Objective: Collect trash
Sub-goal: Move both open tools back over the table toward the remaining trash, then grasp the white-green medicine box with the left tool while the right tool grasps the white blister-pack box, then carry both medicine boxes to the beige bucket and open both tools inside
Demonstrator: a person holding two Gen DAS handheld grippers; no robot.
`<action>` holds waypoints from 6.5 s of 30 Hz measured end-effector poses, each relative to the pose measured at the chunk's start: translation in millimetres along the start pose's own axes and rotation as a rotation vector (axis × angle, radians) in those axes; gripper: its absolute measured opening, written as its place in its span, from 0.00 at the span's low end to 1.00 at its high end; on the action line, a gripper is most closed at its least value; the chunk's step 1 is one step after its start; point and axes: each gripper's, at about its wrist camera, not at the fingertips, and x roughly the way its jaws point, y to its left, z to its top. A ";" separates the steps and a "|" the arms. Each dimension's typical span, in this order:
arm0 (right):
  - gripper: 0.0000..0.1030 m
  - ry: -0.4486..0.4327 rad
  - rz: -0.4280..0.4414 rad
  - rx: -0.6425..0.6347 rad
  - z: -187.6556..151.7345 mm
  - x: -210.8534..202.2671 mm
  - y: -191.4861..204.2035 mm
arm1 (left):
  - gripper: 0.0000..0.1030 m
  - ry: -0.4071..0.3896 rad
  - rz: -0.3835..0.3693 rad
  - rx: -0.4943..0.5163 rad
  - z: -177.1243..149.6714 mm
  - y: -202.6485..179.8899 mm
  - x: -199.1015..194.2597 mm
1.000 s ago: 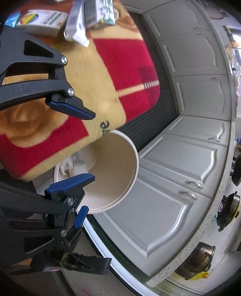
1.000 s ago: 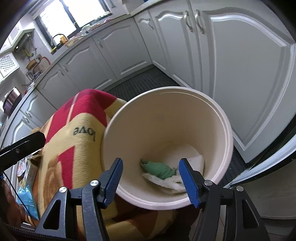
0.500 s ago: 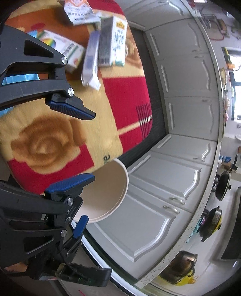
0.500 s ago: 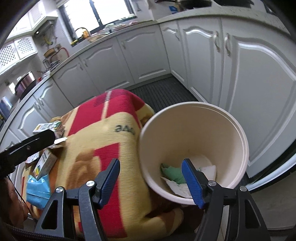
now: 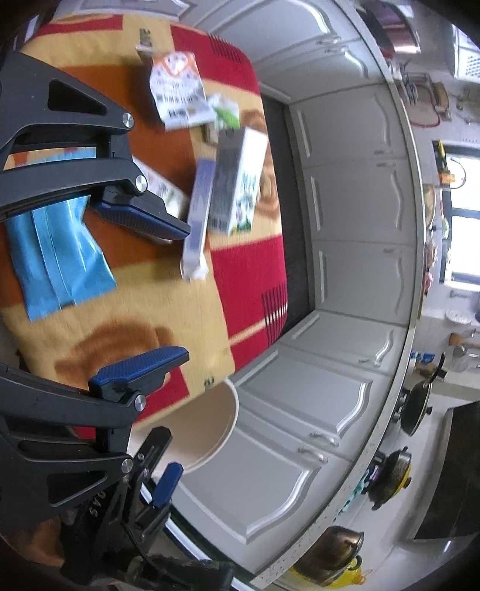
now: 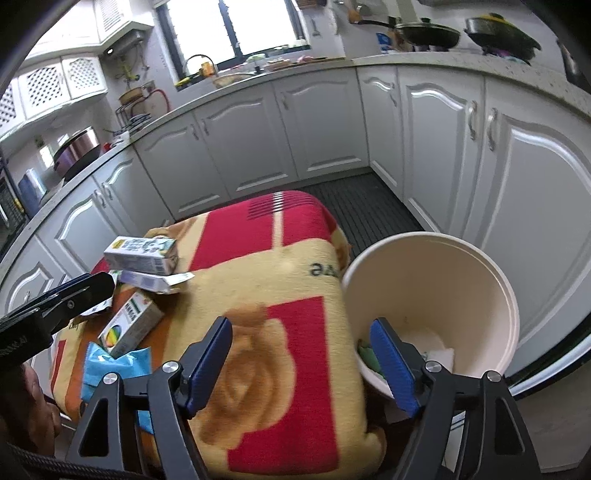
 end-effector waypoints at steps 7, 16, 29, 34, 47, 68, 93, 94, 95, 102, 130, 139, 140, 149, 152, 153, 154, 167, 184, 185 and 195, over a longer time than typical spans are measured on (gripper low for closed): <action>0.75 0.010 0.042 -0.038 -0.5 1.9 29.1 | 0.57 0.004 0.052 -0.044 -14.7 38.5 -11.7; 0.77 0.061 0.109 -0.091 -5.4 17.4 64.4 | 0.58 0.041 0.118 -0.108 -33.6 105.5 -18.3; 0.77 0.137 0.162 -0.144 -9.0 51.4 103.5 | 0.58 0.089 0.146 -0.258 -42.8 178.8 -14.4; 0.77 0.153 0.172 -0.181 2.9 67.8 117.1 | 0.58 0.122 0.071 -0.210 -34.0 160.8 -3.2; 0.77 0.184 0.130 -0.112 10.5 86.6 85.9 | 0.58 0.282 0.002 -0.010 -21.7 94.8 61.5; 0.77 0.204 0.246 -0.176 15.0 97.1 112.2 | 0.54 0.331 0.141 -0.135 -58.4 174.1 30.2; 0.77 0.327 0.331 -0.569 11.3 147.6 200.9 | 0.55 0.320 0.204 -0.136 -72.3 166.7 32.2; 0.77 0.325 0.322 -0.582 9.7 150.7 206.2 | 0.54 0.320 0.207 -0.129 -73.1 166.7 34.4; 0.74 0.321 0.313 -0.591 8.9 153.5 209.8 | 0.54 0.322 0.205 -0.128 -74.0 166.7 35.2; 0.48 0.245 0.275 -0.630 4.4 143.9 217.2 | 0.51 0.275 0.153 -0.158 -69.8 162.5 14.1; 0.62 0.330 0.191 -0.379 -11.0 110.4 101.3 | 0.51 0.210 0.093 -0.026 -38.7 77.0 13.4; 0.43 0.209 0.169 -0.300 -3.1 70.1 71.9 | 0.50 0.187 0.059 0.014 -20.0 46.9 16.4; 0.43 0.196 0.167 -0.288 -1.8 64.4 68.2 | 0.50 0.183 0.051 0.024 -16.7 39.8 17.3; 0.43 0.103 0.120 -0.182 9.6 12.9 16.8 | 0.50 0.169 -0.018 0.111 5.8 -24.4 32.9; 0.43 0.086 0.078 -0.158 11.6 5.7 0.0 | 0.50 0.175 -0.040 0.138 10.4 -47.1 42.3; 0.43 0.083 0.064 -0.145 11.6 2.9 -7.6 | 0.50 0.177 -0.045 0.146 11.6 -53.7 45.5; 0.43 0.079 0.051 -0.130 11.8 0.2 -15.7 | 0.50 0.180 -0.050 0.155 12.6 -61.0 49.2; 0.43 0.089 -0.074 0.023 1.8 -4.7 -104.3 | 0.50 0.257 -0.110 0.227 15.6 -138.1 103.6; 0.43 0.154 -0.108 0.122 -15.9 21.1 -148.5 | 0.49 0.312 -0.113 0.251 6.8 -169.2 140.2; 0.43 0.156 -0.109 0.128 -16.1 22.7 -150.0 | 0.49 0.316 -0.114 0.249 6.6 -169.3 141.8; 0.43 0.184 -0.110 0.158 -16.9 41.0 -159.1 | 0.49 0.363 -0.125 0.228 1.0 -170.4 160.7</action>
